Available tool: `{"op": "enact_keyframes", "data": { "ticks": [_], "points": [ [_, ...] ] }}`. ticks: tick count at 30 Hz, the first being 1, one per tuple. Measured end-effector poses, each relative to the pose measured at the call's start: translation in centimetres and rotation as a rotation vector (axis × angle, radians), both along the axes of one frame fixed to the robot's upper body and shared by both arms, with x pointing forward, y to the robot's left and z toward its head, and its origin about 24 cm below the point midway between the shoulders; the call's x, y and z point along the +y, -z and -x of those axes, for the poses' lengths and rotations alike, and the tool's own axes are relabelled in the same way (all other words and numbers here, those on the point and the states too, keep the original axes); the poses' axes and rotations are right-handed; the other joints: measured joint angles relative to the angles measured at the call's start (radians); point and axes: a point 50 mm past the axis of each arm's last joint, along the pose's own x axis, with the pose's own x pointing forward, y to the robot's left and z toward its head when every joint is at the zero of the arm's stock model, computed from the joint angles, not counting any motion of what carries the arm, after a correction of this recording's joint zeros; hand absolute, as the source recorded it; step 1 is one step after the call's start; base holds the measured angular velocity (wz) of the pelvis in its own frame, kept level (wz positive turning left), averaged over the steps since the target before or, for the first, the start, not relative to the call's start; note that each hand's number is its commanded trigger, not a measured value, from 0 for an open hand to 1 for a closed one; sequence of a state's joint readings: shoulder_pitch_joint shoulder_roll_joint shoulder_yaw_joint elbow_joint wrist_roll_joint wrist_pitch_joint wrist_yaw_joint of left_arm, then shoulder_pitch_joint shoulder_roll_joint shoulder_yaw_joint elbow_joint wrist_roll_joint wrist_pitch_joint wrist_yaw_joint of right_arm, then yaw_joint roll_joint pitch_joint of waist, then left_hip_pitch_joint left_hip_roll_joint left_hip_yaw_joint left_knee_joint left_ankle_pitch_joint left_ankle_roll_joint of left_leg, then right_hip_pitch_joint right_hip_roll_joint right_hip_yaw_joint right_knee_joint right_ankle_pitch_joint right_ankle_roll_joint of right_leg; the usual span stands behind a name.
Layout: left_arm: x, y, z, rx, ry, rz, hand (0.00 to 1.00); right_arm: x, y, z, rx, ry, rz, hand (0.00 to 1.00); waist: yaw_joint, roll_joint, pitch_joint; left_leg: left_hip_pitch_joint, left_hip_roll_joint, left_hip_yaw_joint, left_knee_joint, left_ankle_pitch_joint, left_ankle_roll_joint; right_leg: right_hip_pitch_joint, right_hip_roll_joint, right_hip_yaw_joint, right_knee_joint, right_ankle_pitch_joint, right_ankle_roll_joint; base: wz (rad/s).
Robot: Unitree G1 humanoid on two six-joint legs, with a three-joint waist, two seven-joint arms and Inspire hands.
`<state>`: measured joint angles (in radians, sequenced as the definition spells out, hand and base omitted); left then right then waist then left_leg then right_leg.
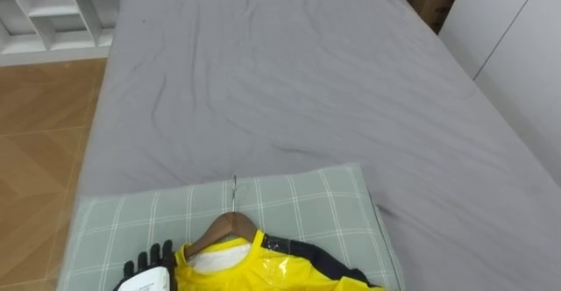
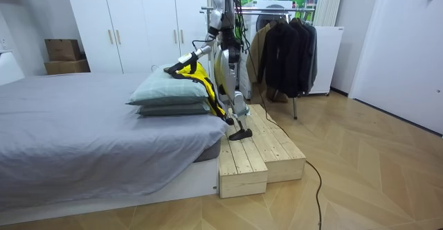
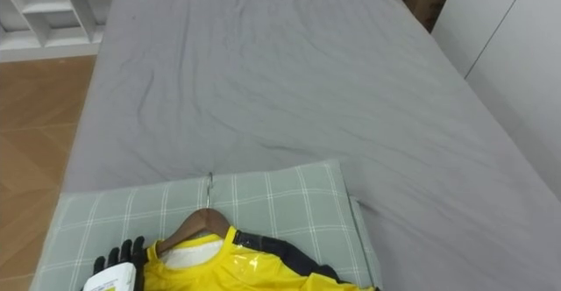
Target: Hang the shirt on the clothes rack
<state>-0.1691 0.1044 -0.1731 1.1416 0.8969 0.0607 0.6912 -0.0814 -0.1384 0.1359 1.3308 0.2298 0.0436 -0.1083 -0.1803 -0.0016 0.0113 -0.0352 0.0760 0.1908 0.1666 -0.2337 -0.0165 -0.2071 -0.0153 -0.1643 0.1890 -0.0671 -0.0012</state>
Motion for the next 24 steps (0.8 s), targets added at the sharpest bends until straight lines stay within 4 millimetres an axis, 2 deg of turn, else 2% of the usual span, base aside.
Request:
{"op": "enact_keyframes", "data": {
  "ticks": [12,19,24],
  "points": [
    [0.0,-0.4,-1.1,-0.003,0.013,-0.006,0.0,0.0,-0.1,-0.7,-0.013,-0.005,0.008,0.0,-0.004,0.005,0.0035,-0.025,0.0,0.001,0.001,0.002,-0.001,-0.034,0.001,0.012,0.017,0.002,-0.002,-0.01],
    [0.1,-0.4,-1.7,0.043,0.0,0.02,0.0,-0.1,-0.2,-0.7,-0.007,0.002,0.014,0.0,-0.003,0.014,0.0127,-0.026,0.0,0.001,0.002,0.002,-0.001,-0.035,0.0,0.012,0.018,0.003,-0.003,0.0],
    [0.0,-0.2,-1.6,0.07,0.011,0.027,0.0,-0.1,-0.2,-0.9,-0.006,-0.002,0.016,0.0,-0.004,0.015,0.0129,-0.028,0.0,0.001,0.006,0.002,-0.001,-0.037,0.0,0.012,0.019,0.003,-0.003,0.0]
  ]
}}
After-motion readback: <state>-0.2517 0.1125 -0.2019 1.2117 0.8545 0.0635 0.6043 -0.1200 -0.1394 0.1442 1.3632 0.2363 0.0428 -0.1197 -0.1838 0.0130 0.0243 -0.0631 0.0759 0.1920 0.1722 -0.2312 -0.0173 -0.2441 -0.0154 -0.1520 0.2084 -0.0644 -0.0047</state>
